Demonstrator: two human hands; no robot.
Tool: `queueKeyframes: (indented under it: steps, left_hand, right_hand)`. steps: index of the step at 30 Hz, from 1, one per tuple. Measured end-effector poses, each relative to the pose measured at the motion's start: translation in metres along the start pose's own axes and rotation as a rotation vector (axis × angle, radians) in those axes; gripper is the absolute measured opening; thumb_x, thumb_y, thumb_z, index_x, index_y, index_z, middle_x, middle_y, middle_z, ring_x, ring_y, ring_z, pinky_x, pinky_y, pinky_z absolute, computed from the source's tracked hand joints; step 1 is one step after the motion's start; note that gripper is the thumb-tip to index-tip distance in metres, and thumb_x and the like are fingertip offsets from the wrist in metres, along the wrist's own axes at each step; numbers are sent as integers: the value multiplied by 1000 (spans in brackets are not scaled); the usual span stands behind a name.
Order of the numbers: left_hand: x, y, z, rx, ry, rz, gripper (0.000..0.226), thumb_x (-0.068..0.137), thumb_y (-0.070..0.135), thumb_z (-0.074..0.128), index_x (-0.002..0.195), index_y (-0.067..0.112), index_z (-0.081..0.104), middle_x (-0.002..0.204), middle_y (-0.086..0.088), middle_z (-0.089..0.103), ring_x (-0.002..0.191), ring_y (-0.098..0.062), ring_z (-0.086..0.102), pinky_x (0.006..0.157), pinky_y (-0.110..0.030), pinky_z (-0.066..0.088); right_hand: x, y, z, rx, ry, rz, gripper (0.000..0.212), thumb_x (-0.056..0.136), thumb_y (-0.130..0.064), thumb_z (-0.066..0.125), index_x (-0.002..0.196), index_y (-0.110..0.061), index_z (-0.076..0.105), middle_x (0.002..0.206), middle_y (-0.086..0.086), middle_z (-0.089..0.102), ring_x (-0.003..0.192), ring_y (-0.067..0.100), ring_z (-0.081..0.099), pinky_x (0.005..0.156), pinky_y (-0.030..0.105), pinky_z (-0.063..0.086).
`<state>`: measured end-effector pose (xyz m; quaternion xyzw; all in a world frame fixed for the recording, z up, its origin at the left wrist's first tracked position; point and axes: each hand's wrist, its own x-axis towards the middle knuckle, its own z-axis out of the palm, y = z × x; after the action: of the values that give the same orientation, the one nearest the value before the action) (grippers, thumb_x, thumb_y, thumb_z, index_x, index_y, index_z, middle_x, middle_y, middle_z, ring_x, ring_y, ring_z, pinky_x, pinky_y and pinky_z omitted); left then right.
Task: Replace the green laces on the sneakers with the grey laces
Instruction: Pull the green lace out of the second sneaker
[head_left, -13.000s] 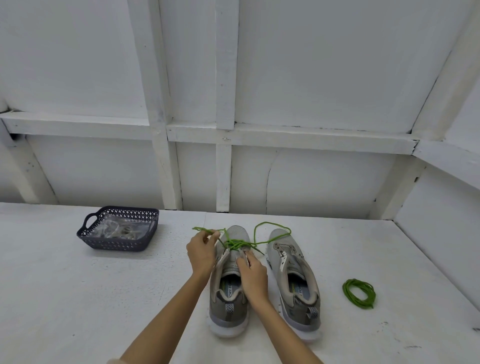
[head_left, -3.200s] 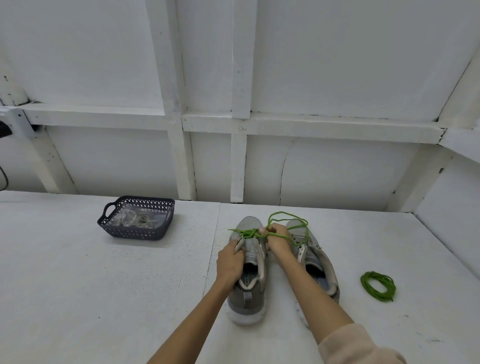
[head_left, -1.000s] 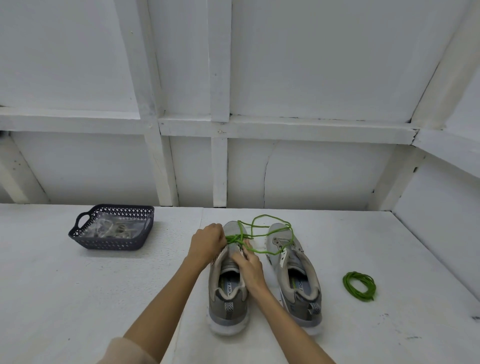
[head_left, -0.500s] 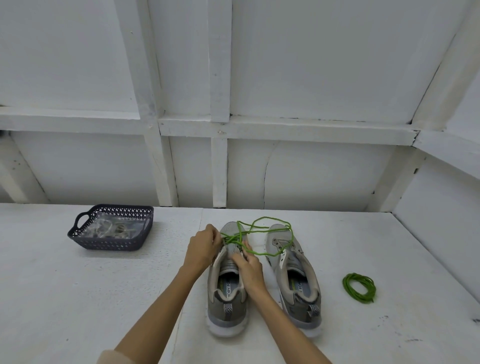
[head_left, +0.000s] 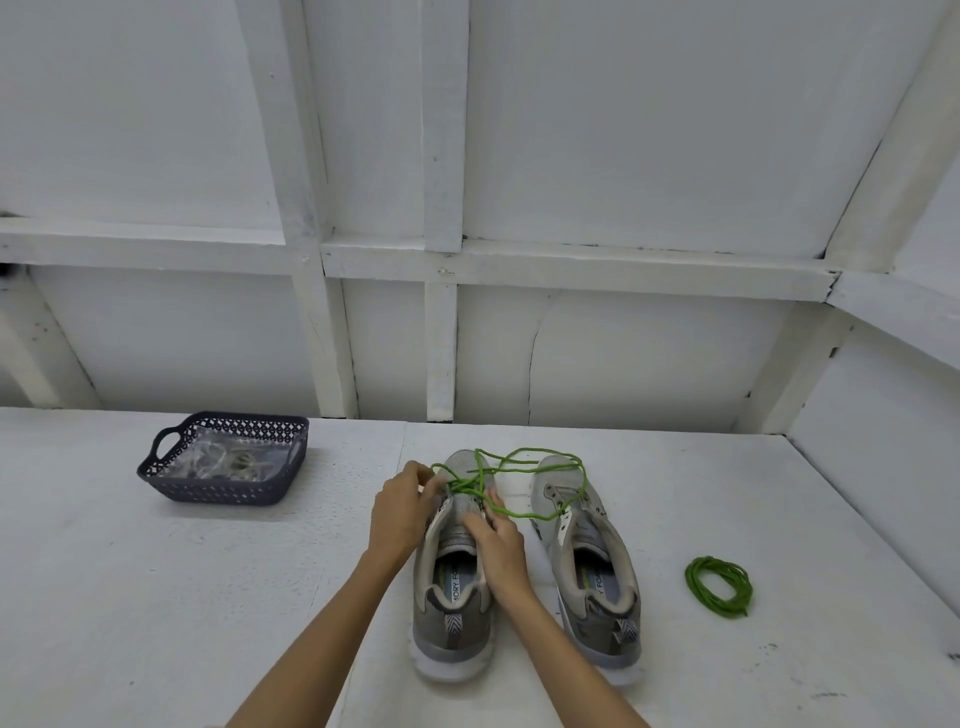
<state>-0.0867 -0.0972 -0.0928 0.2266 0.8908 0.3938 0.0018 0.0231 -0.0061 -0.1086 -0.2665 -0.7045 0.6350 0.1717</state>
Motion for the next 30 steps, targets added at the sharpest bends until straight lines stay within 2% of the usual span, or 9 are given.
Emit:
queueKeyframes:
  steps: [3, 5, 7, 10, 12, 18, 22, 27, 30]
  left_hand:
    - [2, -4, 2, 17, -14, 20, 18, 95, 35, 58, 90, 18, 63, 84, 3, 68, 76, -17, 65, 65, -30, 46]
    - [4, -3, 2, -104, 51, -49, 13, 96, 25, 55, 90, 16, 61, 84, -1, 69, 77, -20, 66, 69, -34, 51]
    - [4, -2, 3, -245, 129, -116, 13, 96, 25, 56, 89, 15, 60, 82, -2, 69, 77, -21, 67, 71, -38, 53]
    - [-2, -2, 7, -244, 57, -122, 18, 89, 32, 66, 89, 15, 65, 82, 5, 66, 80, -13, 62, 67, -23, 42]
    - [-2, -8, 9, -214, 18, -83, 16, 86, 30, 70, 83, 15, 70, 80, 5, 68, 79, -12, 63, 66, -23, 40]
    - [-6, -3, 10, -367, 197, -185, 13, 91, 24, 64, 87, 14, 70, 81, 1, 69, 81, -18, 63, 71, -29, 46]
    - [-6, 0, 15, -294, 88, -125, 13, 86, 30, 70, 82, 18, 71, 71, 8, 64, 66, -10, 56, 59, -25, 38]
    - [-3, 5, 9, -430, 315, -214, 12, 89, 24, 66, 78, 19, 66, 72, 0, 66, 66, -17, 55, 66, -33, 43]
    - [-6, 4, 10, -334, 165, -162, 14, 86, 30, 71, 87, 16, 72, 80, 4, 66, 75, -12, 56, 68, -29, 42]
  right_hand:
    - [0, 1, 0, 2, -5, 4, 72, 83, -34, 56, 148, -11, 36, 156, -5, 29, 144, 9, 24, 118, 28, 22]
    - [0, 2, 0, 4, -7, 4, 64, 90, -26, 57, 148, -11, 36, 156, -6, 29, 144, 9, 25, 117, 28, 23]
    - [-1, 2, 0, -6, 6, 1, 67, 86, -31, 57, 148, -12, 38, 155, -7, 30, 143, 7, 25, 116, 26, 24]
    - [-1, 0, 2, 3, 15, 19, 72, 79, -38, 56, 145, -12, 43, 153, -11, 32, 141, 6, 28, 116, 28, 27]
    - [-1, 0, 3, 6, 26, 26, 76, 74, -42, 55, 143, -12, 46, 151, -13, 33, 140, 5, 30, 117, 32, 28]
    - [-2, -1, 2, 9, 16, 19, 64, 87, -31, 59, 146, -13, 41, 150, -13, 33, 141, 5, 28, 118, 34, 27]
    - [-2, 1, 3, 11, 33, 28, 67, 80, -38, 57, 142, -12, 48, 150, -14, 34, 140, 6, 31, 116, 37, 30]
    - [0, 2, 3, 7, 35, 15, 79, 74, -43, 54, 146, -12, 41, 149, -17, 30, 142, 5, 27, 118, 37, 28]
    - [1, 3, 3, 23, 32, 22, 76, 76, -43, 55, 144, -13, 44, 148, -19, 31, 141, 5, 29, 117, 38, 30]
